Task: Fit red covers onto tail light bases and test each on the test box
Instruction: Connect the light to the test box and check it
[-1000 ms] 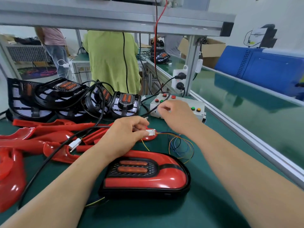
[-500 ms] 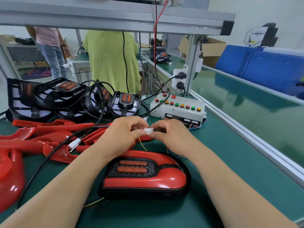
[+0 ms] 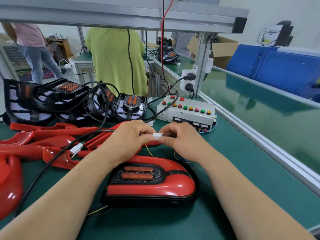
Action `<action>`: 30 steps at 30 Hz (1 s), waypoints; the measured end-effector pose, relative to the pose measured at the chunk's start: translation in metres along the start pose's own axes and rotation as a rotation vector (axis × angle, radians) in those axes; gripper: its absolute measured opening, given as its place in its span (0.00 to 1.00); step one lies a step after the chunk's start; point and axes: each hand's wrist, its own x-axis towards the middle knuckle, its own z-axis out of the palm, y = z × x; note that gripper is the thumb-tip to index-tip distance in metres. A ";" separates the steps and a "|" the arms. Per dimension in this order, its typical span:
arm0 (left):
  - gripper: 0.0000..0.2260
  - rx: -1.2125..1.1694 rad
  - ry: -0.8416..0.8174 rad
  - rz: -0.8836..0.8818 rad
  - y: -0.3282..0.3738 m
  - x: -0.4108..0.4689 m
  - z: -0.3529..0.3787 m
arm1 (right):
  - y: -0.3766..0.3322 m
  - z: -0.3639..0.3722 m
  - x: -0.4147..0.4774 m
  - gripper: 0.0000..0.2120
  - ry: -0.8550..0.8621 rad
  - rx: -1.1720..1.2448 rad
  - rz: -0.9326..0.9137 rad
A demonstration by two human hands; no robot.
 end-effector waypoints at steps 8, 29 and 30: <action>0.03 0.039 0.016 0.012 0.001 0.001 0.002 | -0.002 -0.003 0.001 0.05 -0.026 -0.003 0.026; 0.01 0.045 0.035 0.061 0.005 0.000 0.001 | -0.004 -0.003 -0.005 0.06 0.038 -0.018 -0.005; 0.01 0.049 0.037 0.064 0.005 0.000 0.001 | -0.002 -0.004 -0.005 0.07 0.044 -0.003 -0.001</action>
